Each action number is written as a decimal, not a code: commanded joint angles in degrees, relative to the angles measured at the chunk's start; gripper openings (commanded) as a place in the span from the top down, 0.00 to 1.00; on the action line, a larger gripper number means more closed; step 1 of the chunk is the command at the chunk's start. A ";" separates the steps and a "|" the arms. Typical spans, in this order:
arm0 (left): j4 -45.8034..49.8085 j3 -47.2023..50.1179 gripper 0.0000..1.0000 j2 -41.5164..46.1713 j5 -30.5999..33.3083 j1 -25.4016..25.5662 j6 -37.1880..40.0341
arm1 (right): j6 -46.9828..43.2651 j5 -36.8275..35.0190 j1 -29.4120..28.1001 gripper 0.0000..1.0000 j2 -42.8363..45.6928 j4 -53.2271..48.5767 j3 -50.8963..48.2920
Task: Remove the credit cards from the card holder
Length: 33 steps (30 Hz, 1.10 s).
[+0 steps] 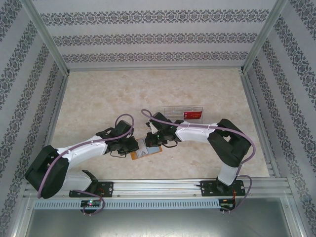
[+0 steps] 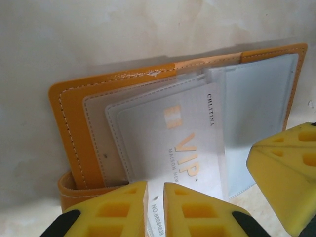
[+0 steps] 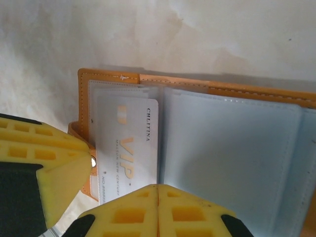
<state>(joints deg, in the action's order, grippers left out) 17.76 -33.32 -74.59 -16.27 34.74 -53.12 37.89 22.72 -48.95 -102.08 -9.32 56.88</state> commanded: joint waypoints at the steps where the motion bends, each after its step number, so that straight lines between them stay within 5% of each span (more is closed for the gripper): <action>1: -2.75 1.02 0.83 -1.36 -0.85 -0.19 -1.48 | 1.47 1.34 0.34 0.91 -1.24 1.23 1.39; 28: -0.80 -0.13 0.87 -4.71 0.28 0.24 -0.76 | 3.68 4.76 1.62 0.81 -4.29 3.87 0.35; 33: -0.59 -0.64 0.88 -5.14 0.25 0.24 -0.50 | 3.77 5.43 2.28 0.99 -3.52 4.74 -0.65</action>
<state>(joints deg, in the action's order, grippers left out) 16.16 -33.41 -78.19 -16.47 34.81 -53.89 40.84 27.24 -47.33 -105.93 -5.45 56.88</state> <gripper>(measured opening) 0.124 0.056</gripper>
